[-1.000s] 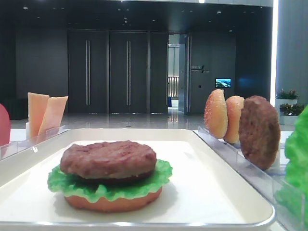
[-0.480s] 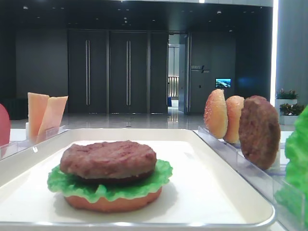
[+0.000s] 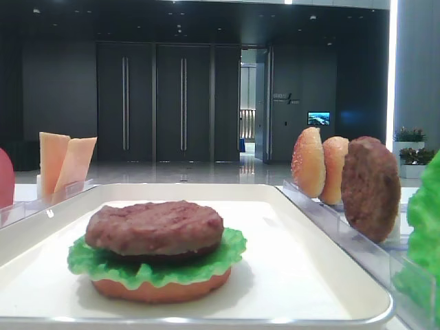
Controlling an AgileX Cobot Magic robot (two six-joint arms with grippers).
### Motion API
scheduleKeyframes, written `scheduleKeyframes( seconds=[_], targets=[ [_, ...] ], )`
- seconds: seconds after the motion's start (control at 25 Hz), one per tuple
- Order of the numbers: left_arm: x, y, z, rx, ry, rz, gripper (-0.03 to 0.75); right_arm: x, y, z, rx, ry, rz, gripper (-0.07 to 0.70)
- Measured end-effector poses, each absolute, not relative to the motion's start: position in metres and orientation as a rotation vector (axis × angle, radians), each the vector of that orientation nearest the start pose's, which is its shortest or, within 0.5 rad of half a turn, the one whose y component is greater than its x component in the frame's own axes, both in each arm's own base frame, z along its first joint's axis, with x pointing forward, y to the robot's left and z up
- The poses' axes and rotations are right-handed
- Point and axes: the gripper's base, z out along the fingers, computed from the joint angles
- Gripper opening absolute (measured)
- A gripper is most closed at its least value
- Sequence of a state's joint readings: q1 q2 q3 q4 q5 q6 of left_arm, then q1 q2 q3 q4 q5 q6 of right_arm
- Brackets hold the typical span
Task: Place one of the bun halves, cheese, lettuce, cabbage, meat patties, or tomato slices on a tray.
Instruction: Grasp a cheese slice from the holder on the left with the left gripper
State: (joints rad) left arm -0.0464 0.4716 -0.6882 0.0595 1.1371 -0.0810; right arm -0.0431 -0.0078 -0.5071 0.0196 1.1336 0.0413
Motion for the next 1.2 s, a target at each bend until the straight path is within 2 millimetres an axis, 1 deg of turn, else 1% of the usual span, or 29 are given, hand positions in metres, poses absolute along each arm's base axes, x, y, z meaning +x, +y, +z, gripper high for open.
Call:
scheduleKeyframes(
  seconds=[0.08,0.24,0.36,0.56,0.64,0.76,0.84,0.88,0.96,1.04,1.2],
  targets=[
    [0.08,0.001,0.326,-0.036,2.452,0.021,0.692,-0.01,0.002,0.273,0.087,2.101,0.023,0.591],
    [0.124,-0.001,0.339,-0.037,2.563,0.03,0.692,-0.01,0.002,0.273,0.087,2.101,0.023,0.591],
    [0.159,-0.002,0.346,-0.038,2.627,0.035,0.692,-0.01,0.002,0.273,0.087,2.101,0.023,0.591],
    [0.216,-0.005,0.348,-0.039,2.742,0.046,0.692,-0.01,0.002,0.273,0.087,2.101,0.023,0.591],
    [0.238,-0.006,0.351,-0.039,2.757,0.048,0.692,-0.01,0.002,0.273,0.087,2.101,0.023,0.591],
    [0.273,-0.008,0.352,-0.04,2.771,0.049,0.692,-0.01,0.002,0.273,0.087,2.101,0.023,0.591],
    [0.295,-0.009,0.349,-0.042,2.782,0.047,0.692,-0.01,0.002,0.273,0.087,2.101,0.023,0.591],
    [0.305,-0.009,0.35,-0.044,2.777,0.046,0.692,-0.01,0.002,0.273,0.087,2.101,0.023,0.591],
    [0.324,-0.01,0.346,-0.045,2.784,0.045,0.692,-0.01,0.002,0.273,0.087,2.101,0.023,0.591],
    [0.34,-0.011,0.344,-0.046,2.781,0.041,0.692,-0.01,0.002,0.273,0.087,2.101,0.023,0.591],
    [0.368,-0.012,0.331,-0.045,2.799,0.043,0.692,-0.01,0.002,0.273,0.087,2.101,0.023,0.587]
  ],
)
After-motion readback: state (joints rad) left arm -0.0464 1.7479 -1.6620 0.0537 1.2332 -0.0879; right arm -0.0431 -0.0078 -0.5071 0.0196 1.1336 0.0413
